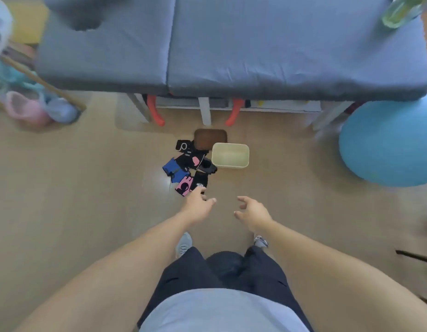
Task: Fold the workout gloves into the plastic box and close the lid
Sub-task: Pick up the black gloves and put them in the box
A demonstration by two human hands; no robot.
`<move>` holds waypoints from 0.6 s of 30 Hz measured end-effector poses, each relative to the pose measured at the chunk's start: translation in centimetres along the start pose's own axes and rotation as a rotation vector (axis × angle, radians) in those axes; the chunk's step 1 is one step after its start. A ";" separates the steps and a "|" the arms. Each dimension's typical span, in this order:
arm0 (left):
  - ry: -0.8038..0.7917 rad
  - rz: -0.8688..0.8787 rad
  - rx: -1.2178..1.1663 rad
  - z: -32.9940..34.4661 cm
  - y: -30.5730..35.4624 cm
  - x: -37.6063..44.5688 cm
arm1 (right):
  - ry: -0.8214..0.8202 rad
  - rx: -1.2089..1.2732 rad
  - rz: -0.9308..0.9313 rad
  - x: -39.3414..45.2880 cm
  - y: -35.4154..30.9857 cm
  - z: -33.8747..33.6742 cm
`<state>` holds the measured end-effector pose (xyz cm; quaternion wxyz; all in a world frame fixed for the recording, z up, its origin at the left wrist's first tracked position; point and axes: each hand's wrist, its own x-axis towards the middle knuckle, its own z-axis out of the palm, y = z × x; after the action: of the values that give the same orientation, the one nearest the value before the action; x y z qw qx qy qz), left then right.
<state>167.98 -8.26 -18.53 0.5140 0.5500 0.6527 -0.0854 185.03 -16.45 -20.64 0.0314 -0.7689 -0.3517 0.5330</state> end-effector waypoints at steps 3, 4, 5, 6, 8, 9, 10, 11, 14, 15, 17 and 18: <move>0.157 -0.119 -0.089 1.2 1.9 -1.4 | -0.093 -0.152 -0.082 1.9 1.2 -4.1; 0.168 -0.150 -0.083 1.9 2.5 -2.1 | -0.114 -0.177 -0.097 2.2 1.6 -5.4; 0.165 -0.169 -0.073 2.5 3.2 -2.8 | -0.123 -0.196 -0.109 2.4 1.9 -6.6; 0.152 -0.181 -0.062 3.0 4.0 -3.4 | -0.123 -0.201 -0.117 2.5 2.2 -7.7; 0.149 -0.171 -0.051 3.7 5.7 -4.0 | -0.120 -0.199 -0.137 2.7 2.5 -9.3; 0.165 -0.163 -0.059 3.9 6.6 -4.1 | -0.124 -0.211 -0.152 2.7 2.7 -9.8; 0.188 -0.158 -0.073 4.0 7.5 -4.2 | -0.132 -0.237 -0.170 2.7 2.8 -10.2; 0.215 -0.152 -0.086 4.2 8.2 -4.2 | -0.149 -0.269 -0.181 2.6 2.8 -10.5; 0.241 -0.159 -0.096 4.8 9.2 -4.7 | -0.212 -0.335 -0.182 2.4 2.9 -10.8; 0.232 -0.163 -0.098 5.1 9.1 -5.1 | -0.223 -0.344 -0.172 2.4 2.9 -10.8; 0.220 -0.177 -0.109 5.4 8.6 -5.7 | -0.232 -0.351 -0.163 2.4 2.6 -10.7; 0.222 -0.187 -0.118 5.3 8.1 -5.9 | -0.236 -0.358 -0.171 2.5 2.4 -10.6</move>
<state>176.80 -12.53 -12.75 0.4601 0.4615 0.7578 -0.0332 195.61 -13.37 -19.10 -0.1020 -0.6618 -0.5059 0.5438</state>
